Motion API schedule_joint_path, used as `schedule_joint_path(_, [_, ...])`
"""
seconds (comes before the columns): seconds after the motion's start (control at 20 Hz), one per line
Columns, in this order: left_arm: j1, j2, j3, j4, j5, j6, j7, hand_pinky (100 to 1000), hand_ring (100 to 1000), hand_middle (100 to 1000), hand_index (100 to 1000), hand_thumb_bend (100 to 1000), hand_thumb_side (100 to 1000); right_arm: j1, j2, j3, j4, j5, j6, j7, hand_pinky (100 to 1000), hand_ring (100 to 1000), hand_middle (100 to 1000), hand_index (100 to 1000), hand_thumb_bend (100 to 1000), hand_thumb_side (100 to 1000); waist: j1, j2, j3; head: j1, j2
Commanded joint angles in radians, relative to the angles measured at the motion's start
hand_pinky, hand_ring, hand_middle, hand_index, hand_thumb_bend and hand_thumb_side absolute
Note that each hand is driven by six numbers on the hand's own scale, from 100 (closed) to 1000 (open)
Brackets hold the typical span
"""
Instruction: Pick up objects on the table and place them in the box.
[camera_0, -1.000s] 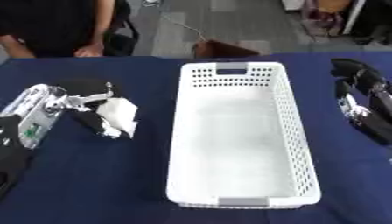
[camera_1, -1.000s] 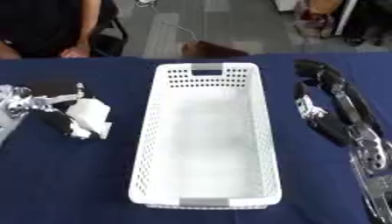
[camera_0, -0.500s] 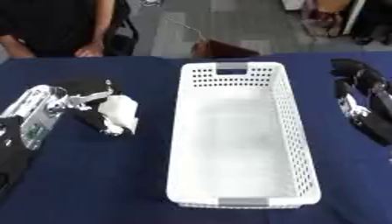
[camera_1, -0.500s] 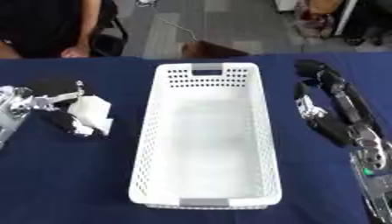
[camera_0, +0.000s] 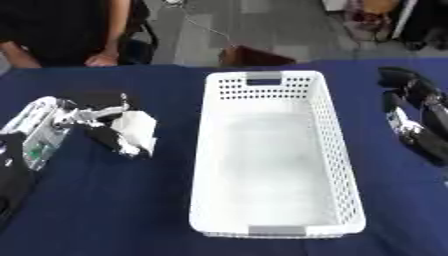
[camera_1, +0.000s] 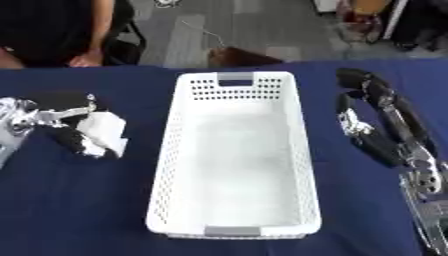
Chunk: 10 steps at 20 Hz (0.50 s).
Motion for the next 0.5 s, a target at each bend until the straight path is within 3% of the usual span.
schedule_joint_path(0.05, [-0.029,0.115,-0.030,-0.047,0.130,-0.010,-0.073,100,100,149,290,100,652,0.004,-0.033,-0.004,-0.007,0.001,-0.001,0.004,818,856,893,897,100,694,0.013,-0.035,0.012,-0.007,0.001])
schedule_joint_path(0.3, [-0.034,0.210,-0.060,-0.160,0.285,0.020,-0.165,100,100,157,291,100,652,0.025,-0.044,-0.006,-0.006,0.008,-0.001,0.004,817,856,893,897,100,697,0.042,-0.055,0.039,-0.021,0.003])
schedule_joint_path(0.5, [-0.026,0.250,-0.056,-0.241,0.337,0.057,-0.188,100,100,158,291,100,650,0.032,-0.048,-0.006,-0.006,0.010,0.000,0.004,817,856,893,896,100,696,0.051,-0.064,0.049,-0.025,0.004])
